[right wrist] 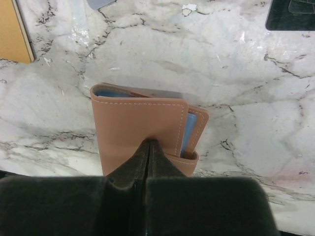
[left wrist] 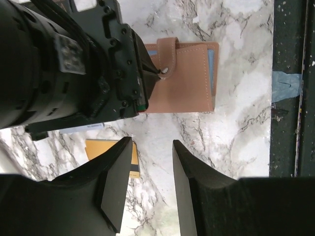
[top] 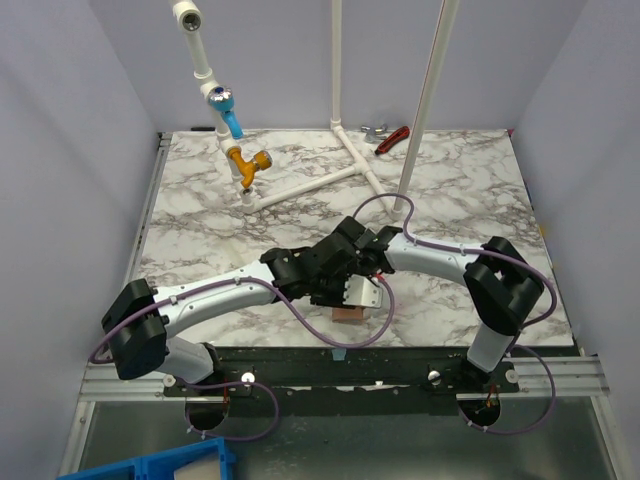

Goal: Put the credit cards into the card holder
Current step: Close the card holder at the center of the board.

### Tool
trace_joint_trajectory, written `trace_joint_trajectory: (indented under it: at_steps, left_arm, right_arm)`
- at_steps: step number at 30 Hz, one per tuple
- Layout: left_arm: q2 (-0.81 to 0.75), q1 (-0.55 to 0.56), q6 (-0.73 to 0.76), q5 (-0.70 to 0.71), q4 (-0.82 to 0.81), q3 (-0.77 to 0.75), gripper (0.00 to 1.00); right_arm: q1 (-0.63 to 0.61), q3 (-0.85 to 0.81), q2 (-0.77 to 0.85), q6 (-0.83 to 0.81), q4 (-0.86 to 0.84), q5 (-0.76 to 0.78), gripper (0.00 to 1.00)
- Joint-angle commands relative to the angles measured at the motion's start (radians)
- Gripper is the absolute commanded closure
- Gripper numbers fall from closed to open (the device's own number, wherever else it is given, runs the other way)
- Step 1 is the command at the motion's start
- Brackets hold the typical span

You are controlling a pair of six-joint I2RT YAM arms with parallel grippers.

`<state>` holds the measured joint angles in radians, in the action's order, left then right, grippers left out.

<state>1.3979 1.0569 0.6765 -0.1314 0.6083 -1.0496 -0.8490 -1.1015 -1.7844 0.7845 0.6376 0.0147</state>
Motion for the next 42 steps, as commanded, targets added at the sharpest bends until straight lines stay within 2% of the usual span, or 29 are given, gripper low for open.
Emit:
trace_joint_trajectory:
  at_steps: [1, 8, 10, 15, 20, 31, 34, 42]
  left_arm:
    - [-0.004, -0.006, -0.008, -0.049, -0.005, 0.043, 0.59]
    - [-0.017, -0.006, -0.003, -0.089, -0.049, 0.083, 0.59]
    - [-0.012, -0.006, 0.007, -0.106, -0.063, 0.096, 0.59]
    - [0.013, -0.006, 0.033, -0.112, -0.118, 0.149, 0.59]
    - [0.032, -0.006, 0.041, -0.102, -0.133, 0.158, 0.59]
    - [0.030, -0.005, 0.052, -0.092, -0.194, 0.194, 0.59]
    - [0.050, 0.001, 0.056, -0.093, -0.202, 0.189, 0.59]
    - [0.116, 0.034, 0.071, -0.086, -0.242, 0.166, 0.60]
  right_arm:
    - [-0.041, 0.105, -0.141, 0.018, -0.108, 0.091, 0.99]
    - [-0.042, 0.094, -0.086, 0.019, -0.103, 0.063, 0.99]
    - [-0.039, 0.094, -0.077, 0.018, -0.103, 0.044, 0.93]
    - [-0.036, 0.071, -0.028, 0.017, -0.087, 0.005, 0.68]
    - [-0.023, 0.010, 0.031, -0.003, -0.010, 0.016, 0.58]
    - [-0.019, -0.082, 0.108, -0.032, 0.198, 0.068, 0.49]
    - [-0.019, -0.086, 0.113, -0.027, 0.216, 0.067, 0.49]
    - [-0.020, -0.104, 0.099, -0.025, 0.227, 0.054, 0.57]
